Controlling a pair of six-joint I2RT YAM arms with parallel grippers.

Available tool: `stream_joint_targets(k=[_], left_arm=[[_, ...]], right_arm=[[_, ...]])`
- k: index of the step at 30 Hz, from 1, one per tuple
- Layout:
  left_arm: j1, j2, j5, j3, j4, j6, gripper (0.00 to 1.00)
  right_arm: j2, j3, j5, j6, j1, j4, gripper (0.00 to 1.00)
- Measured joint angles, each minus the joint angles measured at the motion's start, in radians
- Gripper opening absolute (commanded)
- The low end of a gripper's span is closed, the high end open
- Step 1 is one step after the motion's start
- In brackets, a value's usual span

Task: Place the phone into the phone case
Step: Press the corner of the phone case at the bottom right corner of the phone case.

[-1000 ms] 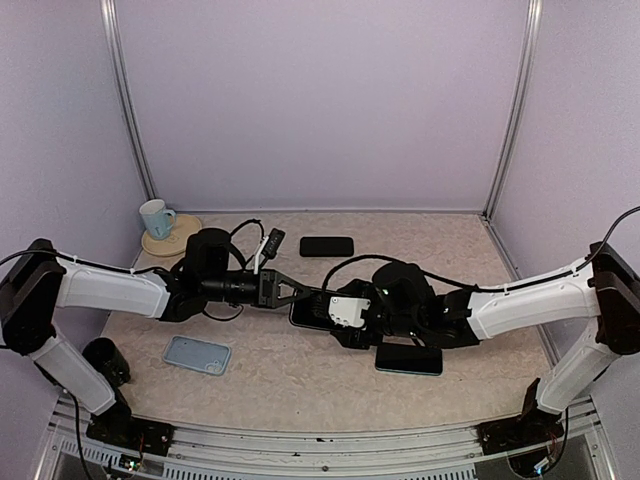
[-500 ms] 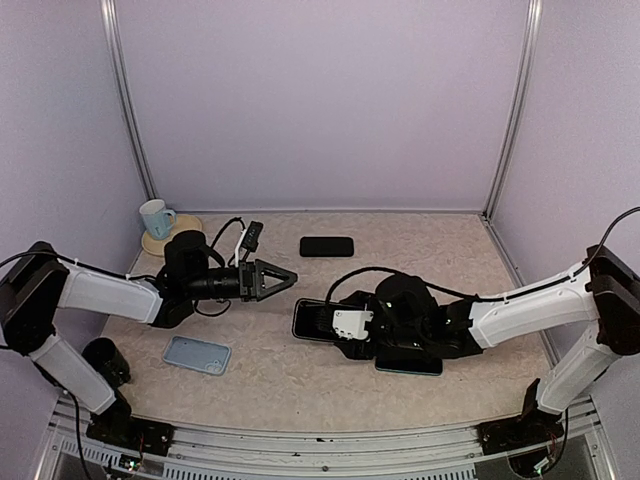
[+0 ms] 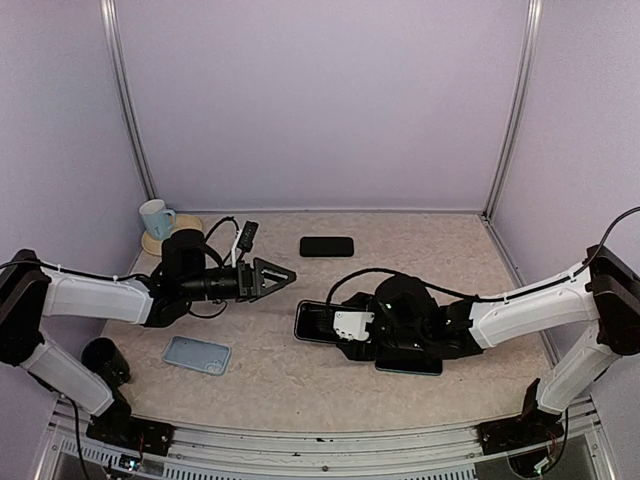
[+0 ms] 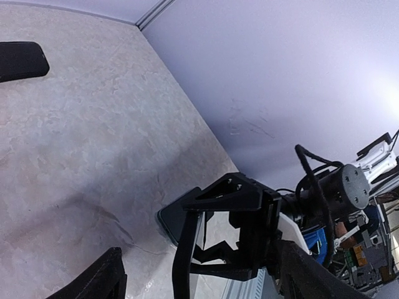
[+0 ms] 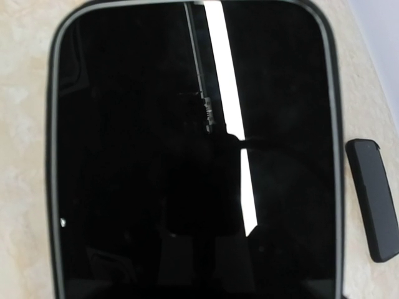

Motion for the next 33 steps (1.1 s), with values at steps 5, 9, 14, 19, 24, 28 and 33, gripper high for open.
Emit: stream_joint_targets(k=[5, 9, 14, 19, 24, 28, 33], left_arm=[[-0.043, 0.0, -0.051, 0.0, -0.088, 0.042, 0.84], [-0.07, 0.0, -0.064, -0.004, -0.111, 0.061, 0.84], [-0.096, 0.0, -0.072, -0.022, -0.122, 0.07, 0.83], [-0.124, 0.009, -0.072, -0.023, -0.129, 0.076, 0.81], [-0.134, 0.042, -0.072, -0.023, -0.129, 0.076, 0.79], [-0.136, 0.071, -0.076, -0.023, -0.132, 0.077, 0.71], [-0.136, 0.093, -0.079, -0.019, -0.132, 0.077, 0.56]], right_arm=[[0.0, 0.0, 0.008, 0.01, -0.006, 0.0, 0.44], [0.0, 0.0, 0.013, 0.022, -0.008, -0.001, 0.44], [0.0, 0.0, 0.033, 0.033, -0.01, -0.008, 0.45], [-0.001, 0.002, 0.05, 0.043, -0.012, -0.011, 0.45], [-0.002, 0.013, 0.054, 0.048, -0.012, -0.021, 0.44], [-0.014, 0.019, 0.053, 0.048, -0.012, -0.023, 0.44], [-0.036, 0.019, 0.051, 0.048, -0.012, -0.029, 0.44]])
